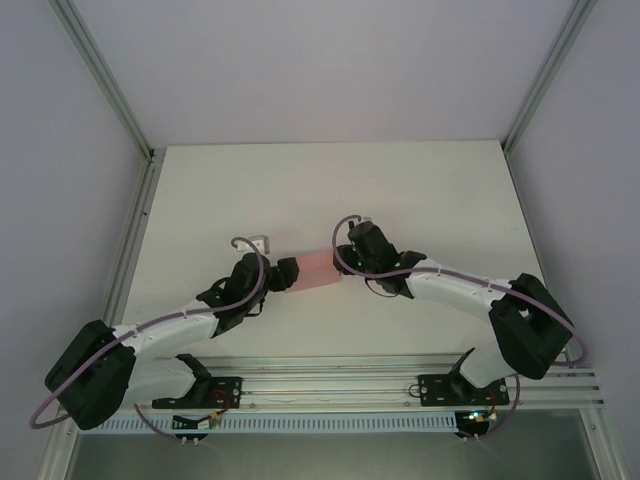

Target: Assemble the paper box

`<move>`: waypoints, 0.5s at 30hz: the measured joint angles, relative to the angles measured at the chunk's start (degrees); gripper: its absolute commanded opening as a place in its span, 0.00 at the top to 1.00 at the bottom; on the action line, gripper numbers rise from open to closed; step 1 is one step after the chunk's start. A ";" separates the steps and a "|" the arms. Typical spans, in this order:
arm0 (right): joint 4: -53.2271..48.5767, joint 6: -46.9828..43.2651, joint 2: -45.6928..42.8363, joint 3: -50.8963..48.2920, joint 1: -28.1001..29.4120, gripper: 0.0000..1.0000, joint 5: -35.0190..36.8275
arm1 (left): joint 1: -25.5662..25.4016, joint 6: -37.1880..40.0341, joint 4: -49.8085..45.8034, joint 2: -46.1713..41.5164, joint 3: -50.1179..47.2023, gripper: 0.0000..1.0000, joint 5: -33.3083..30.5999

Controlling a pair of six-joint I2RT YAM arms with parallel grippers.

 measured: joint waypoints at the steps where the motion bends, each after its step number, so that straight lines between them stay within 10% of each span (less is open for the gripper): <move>1: -0.72 0.09 -0.24 0.02 0.09 0.59 -0.24 | -0.17 0.37 -0.87 0.00 0.39 0.13 0.31; 7: -6.14 -1.77 -0.74 2.91 0.46 0.40 -1.51 | -0.72 2.73 -7.02 0.00 4.81 0.00 -0.15; 10: -8.81 -4.44 -0.37 8.07 -0.15 0.01 -2.40 | -0.68 3.67 -10.34 -0.46 8.98 0.00 -2.27; 15: -8.68 -13.46 -0.24 13.77 -1.90 0.00 -7.04 | 1.18 3.78 -16.63 -4.55 14.97 0.00 -7.23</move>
